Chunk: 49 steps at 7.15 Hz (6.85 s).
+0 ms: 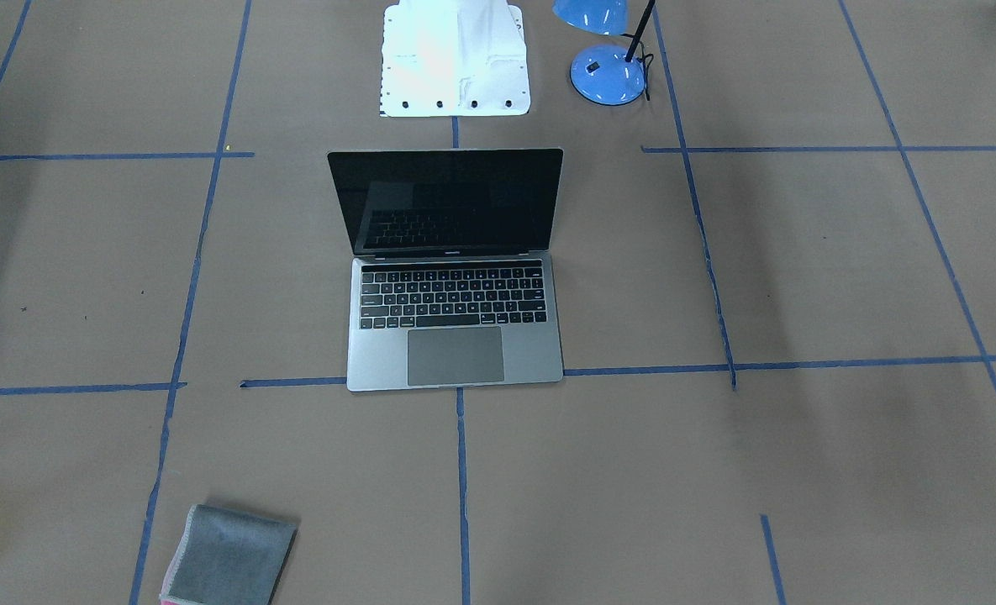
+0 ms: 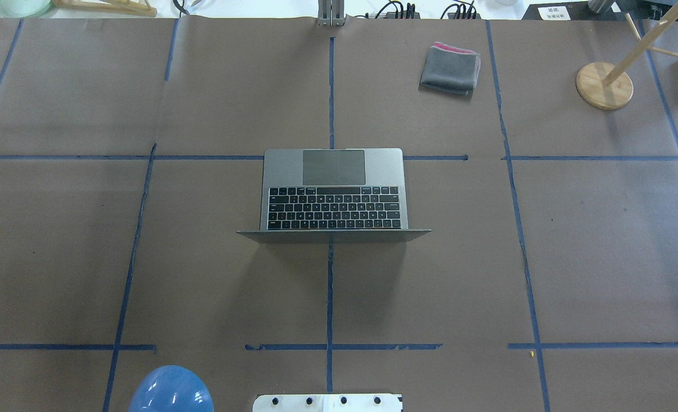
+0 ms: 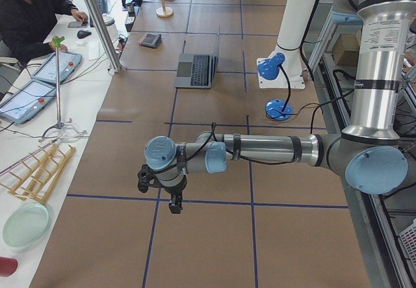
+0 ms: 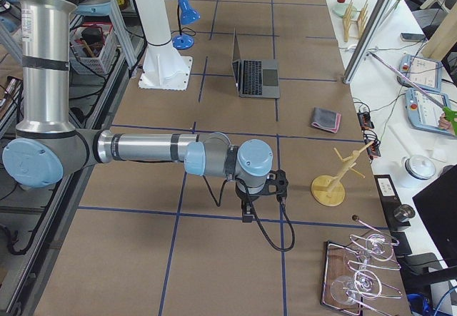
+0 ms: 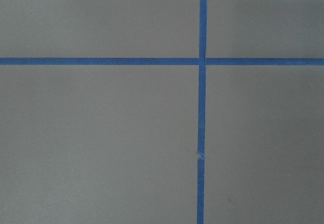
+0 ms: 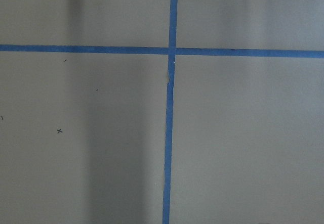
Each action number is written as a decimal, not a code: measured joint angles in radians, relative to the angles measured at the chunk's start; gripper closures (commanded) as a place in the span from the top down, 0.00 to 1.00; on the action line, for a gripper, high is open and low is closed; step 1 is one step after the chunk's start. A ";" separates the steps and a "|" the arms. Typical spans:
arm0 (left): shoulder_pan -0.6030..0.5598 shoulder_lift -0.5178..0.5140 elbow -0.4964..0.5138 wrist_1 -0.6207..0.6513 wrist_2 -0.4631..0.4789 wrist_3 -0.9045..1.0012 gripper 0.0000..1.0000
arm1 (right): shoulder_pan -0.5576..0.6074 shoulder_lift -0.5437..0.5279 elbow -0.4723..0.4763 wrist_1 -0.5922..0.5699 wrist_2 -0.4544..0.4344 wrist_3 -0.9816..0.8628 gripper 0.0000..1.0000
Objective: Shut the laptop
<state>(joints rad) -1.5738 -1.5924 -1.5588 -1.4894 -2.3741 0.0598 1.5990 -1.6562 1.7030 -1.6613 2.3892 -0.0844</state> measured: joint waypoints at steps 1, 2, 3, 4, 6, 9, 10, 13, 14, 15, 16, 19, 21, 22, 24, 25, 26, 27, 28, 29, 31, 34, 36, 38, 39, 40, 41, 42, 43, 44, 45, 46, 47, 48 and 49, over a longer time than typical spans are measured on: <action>0.000 -0.004 -0.003 0.000 0.000 -0.002 1.00 | 0.000 0.000 0.004 0.000 0.001 0.000 1.00; 0.000 -0.009 -0.008 0.001 -0.001 -0.005 1.00 | 0.000 0.000 0.007 0.000 0.002 0.000 1.00; 0.000 -0.013 -0.011 0.001 -0.002 -0.007 1.00 | 0.000 0.002 0.008 0.000 0.003 0.000 1.00; 0.000 -0.021 -0.019 0.003 -0.003 -0.009 1.00 | 0.000 0.013 0.022 -0.001 0.002 0.000 1.00; 0.000 -0.048 -0.104 0.037 -0.006 -0.048 1.00 | 0.000 0.031 0.080 0.000 0.027 0.013 1.00; 0.100 -0.081 -0.422 0.196 -0.042 -0.308 1.00 | -0.045 0.036 0.194 0.003 0.173 0.218 0.99; 0.160 -0.099 -0.509 0.216 -0.079 -0.437 0.99 | -0.097 0.041 0.265 0.004 0.188 0.355 0.97; 0.355 -0.222 -0.697 0.225 -0.188 -0.850 0.76 | -0.295 0.083 0.507 0.018 0.196 0.829 0.32; 0.460 -0.305 -0.723 0.222 -0.192 -1.009 0.47 | -0.393 0.111 0.577 0.035 0.194 0.990 0.17; 0.572 -0.382 -0.730 0.219 -0.159 -1.149 0.19 | -0.494 0.152 0.610 0.067 0.185 1.112 0.04; 0.683 -0.438 -0.730 0.203 -0.089 -1.254 0.03 | -0.602 0.188 0.622 0.109 0.146 1.189 0.03; 0.903 -0.493 -0.686 0.120 0.069 -1.350 0.00 | -0.873 0.227 0.625 0.224 -0.089 1.274 0.02; 0.991 -0.523 -0.638 0.111 0.160 -1.352 0.00 | -1.034 0.258 0.614 0.258 -0.292 1.295 0.02; 1.013 -0.537 -0.609 0.110 0.186 -1.352 0.00 | -1.098 0.286 0.597 0.262 -0.379 1.308 0.02; 1.053 -0.551 -0.559 0.090 0.245 -1.352 0.00 | -1.198 0.341 0.551 0.264 -0.523 1.321 0.03; 1.063 -0.554 -0.526 0.058 0.263 -1.354 0.01 | -1.230 0.357 0.531 0.264 -0.576 1.323 0.03; 1.067 -0.554 -0.499 0.034 0.270 -1.354 0.01 | -1.244 0.371 0.516 0.265 -0.607 1.323 0.03; 1.068 -0.555 -0.483 0.022 0.273 -1.354 0.01 | -1.248 0.385 0.506 0.265 -0.631 1.323 0.03; 1.067 -0.558 -0.471 0.018 0.286 -1.351 0.01 | -1.247 0.401 0.499 0.265 -0.655 1.320 0.02; 1.061 -0.563 -0.463 0.016 0.307 -1.347 0.00 | -1.238 0.417 0.492 0.265 -0.674 1.316 0.02; 1.031 -0.576 -0.449 0.012 0.326 -1.344 0.00 | -1.191 0.468 0.444 0.265 -0.690 1.309 0.02; 0.955 -0.623 -0.331 -0.077 0.327 -1.343 0.00 | -1.120 0.509 0.390 0.264 -0.692 1.302 0.01; 0.913 -0.667 -0.251 -0.100 0.325 -1.323 0.00 | -1.081 0.546 0.338 0.264 -0.691 1.301 0.01; 0.893 -0.693 -0.160 -0.153 0.325 -1.306 0.00 | -1.055 0.606 0.225 0.264 -0.685 1.302 0.00; 0.891 -0.700 -0.117 -0.187 0.325 -1.305 0.00 | -1.046 0.639 0.167 0.266 -0.682 1.302 0.00; 0.890 -0.709 -0.076 -0.212 0.325 -1.304 0.00 | -1.037 0.662 0.107 0.289 -0.680 1.302 0.00; 0.888 -0.718 -0.027 -0.244 0.325 -1.303 0.00 | -1.025 0.675 0.028 0.360 -0.674 1.304 0.00; 0.884 -0.723 0.015 -0.280 0.325 -1.301 0.00 | -1.011 0.684 -0.042 0.430 -0.663 1.306 0.00; 0.883 -0.726 0.046 -0.306 0.326 -1.298 0.00 | -0.999 0.700 -0.095 0.468 -0.651 1.306 0.00; 0.882 -0.734 0.076 -0.324 0.326 -1.294 0.00 | -0.988 0.721 -0.139 0.483 -0.643 1.306 0.00; 0.880 -0.750 0.122 -0.353 0.326 -1.290 0.00 | -0.981 0.734 -0.166 0.488 -0.636 1.304 0.00; 0.879 -0.773 0.193 -0.403 0.326 -1.283 0.00 | -0.974 0.740 -0.186 0.490 -0.629 1.300 0.00; 0.877 -0.787 0.253 -0.448 0.327 -1.279 0.00 | -0.968 0.742 -0.200 0.492 -0.623 1.296 0.00; 0.875 -0.794 0.292 -0.477 0.327 -1.277 0.00 | -0.956 0.743 -0.207 0.493 -0.605 1.295 0.01; 0.874 -0.796 0.320 -0.497 0.328 -1.277 0.00 | -0.935 0.744 -0.208 0.497 -0.569 1.294 0.02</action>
<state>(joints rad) -0.6999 -2.3885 -1.2391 -1.9862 -2.0465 -1.2169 0.6643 -0.9124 1.4951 -1.1648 1.8204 1.2094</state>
